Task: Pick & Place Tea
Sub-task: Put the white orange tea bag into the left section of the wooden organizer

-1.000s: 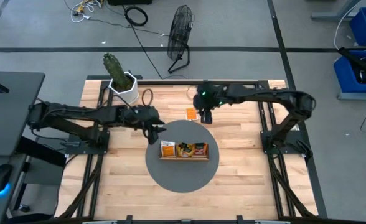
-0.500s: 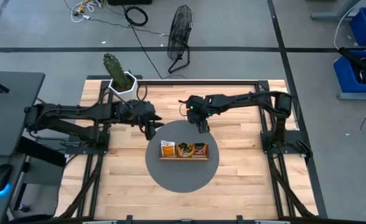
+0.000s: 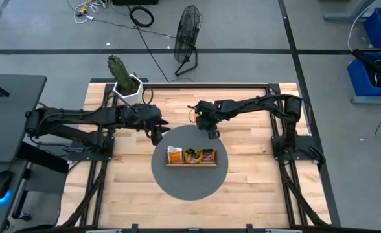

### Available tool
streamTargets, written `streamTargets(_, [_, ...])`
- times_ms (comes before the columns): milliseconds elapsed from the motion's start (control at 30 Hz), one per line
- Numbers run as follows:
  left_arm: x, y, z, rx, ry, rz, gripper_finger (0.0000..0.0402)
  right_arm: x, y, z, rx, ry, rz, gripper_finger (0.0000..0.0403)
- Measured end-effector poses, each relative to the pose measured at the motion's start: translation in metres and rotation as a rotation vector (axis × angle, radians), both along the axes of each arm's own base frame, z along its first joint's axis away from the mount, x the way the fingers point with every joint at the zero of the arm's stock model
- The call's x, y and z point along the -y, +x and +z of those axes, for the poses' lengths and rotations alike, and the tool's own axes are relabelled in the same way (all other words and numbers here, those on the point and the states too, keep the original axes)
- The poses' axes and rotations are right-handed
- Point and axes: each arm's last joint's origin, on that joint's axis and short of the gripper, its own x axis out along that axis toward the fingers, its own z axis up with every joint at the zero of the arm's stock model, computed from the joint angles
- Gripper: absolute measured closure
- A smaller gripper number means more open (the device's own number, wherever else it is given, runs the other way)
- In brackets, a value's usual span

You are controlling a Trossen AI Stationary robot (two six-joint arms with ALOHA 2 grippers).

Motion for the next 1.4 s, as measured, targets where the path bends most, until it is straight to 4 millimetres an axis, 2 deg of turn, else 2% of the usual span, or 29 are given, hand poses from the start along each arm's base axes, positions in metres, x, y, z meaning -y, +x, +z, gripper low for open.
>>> streamTargets(367, [0.000,0.000,0.000,-0.001,0.003,0.005,0.0246,0.003,-0.003,-0.006,0.018,-0.004,0.022,0.0244])
streamTargets(533, [0.000,0.000,0.000,-0.001,0.003,0.006,0.0246,0.003,-0.006,-0.010,0.029,-0.021,0.012,0.0257])
streamTargets(733, [0.000,0.000,0.000,-0.001,0.004,0.007,0.0246,0.004,-0.004,-0.010,0.053,-0.026,0.009,0.0300])
streamTargets(967, [0.000,0.000,0.000,0.002,-0.011,0.018,0.0246,0.005,-0.004,-0.011,0.064,-0.018,-0.045,0.0385])
streamTargets(1100, [0.000,0.000,0.000,0.003,-0.012,0.019,0.0246,0.006,-0.004,-0.011,0.063,-0.019,-0.096,0.0397])
streamTargets(1233, [0.000,0.000,0.000,0.003,-0.011,0.018,0.0246,0.007,-0.010,-0.001,0.027,-0.043,-0.160,0.0400])
streamTargets(1400, [0.000,0.000,0.000,0.005,-0.003,0.012,0.0246,0.006,-0.013,0.032,0.076,-0.050,-0.202,0.0401])
